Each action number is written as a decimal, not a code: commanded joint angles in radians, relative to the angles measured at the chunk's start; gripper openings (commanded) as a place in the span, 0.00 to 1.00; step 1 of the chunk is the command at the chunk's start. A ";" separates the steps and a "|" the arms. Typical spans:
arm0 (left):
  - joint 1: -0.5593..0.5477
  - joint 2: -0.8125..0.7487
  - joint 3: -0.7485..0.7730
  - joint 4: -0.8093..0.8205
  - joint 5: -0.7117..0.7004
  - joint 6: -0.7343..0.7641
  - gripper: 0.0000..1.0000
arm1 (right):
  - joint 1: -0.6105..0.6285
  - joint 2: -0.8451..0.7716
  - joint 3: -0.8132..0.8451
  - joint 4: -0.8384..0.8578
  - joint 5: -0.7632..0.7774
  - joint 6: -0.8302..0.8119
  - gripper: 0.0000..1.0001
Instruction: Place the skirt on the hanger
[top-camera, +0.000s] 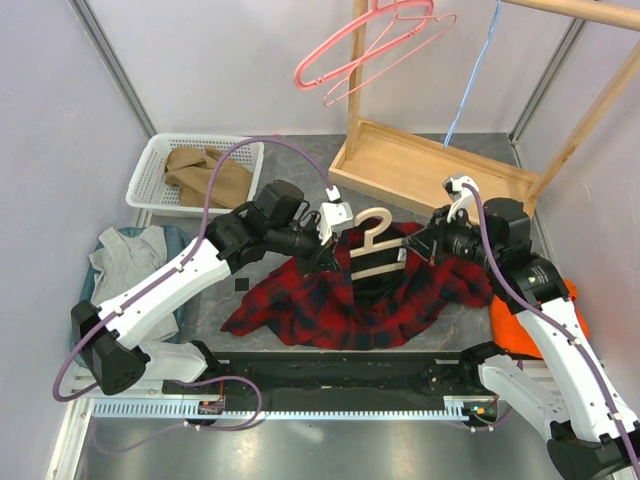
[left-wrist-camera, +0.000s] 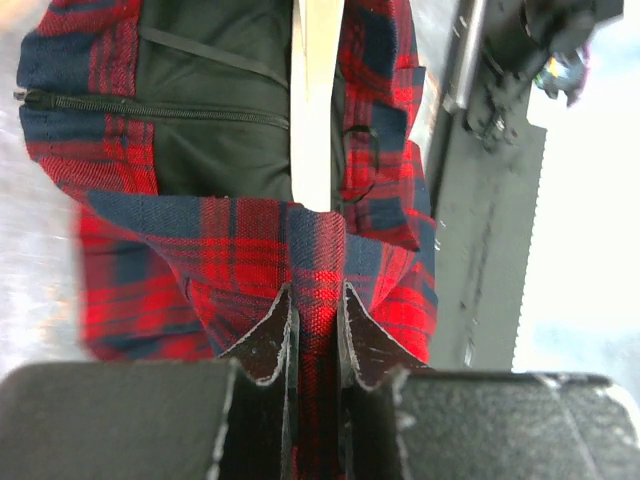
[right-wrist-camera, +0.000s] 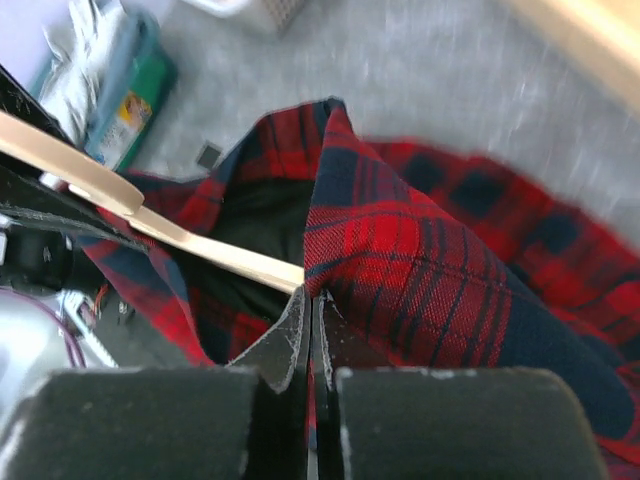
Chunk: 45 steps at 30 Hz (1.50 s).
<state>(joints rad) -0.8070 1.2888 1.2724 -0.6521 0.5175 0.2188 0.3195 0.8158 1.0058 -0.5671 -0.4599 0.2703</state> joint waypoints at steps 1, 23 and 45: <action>-0.009 -0.013 0.001 0.198 0.148 0.017 0.02 | 0.016 -0.021 -0.009 -0.043 -0.095 -0.028 0.05; -0.009 -0.109 -0.030 0.052 0.315 0.108 0.02 | 0.026 0.057 0.073 -0.013 -0.485 -0.407 0.73; -0.009 -0.109 0.008 0.052 0.219 0.090 0.02 | 0.174 0.135 -0.009 0.013 -0.448 -0.384 0.08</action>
<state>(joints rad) -0.8108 1.2064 1.2137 -0.6788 0.7444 0.2943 0.4873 0.9447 1.0058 -0.5774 -0.9630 -0.1036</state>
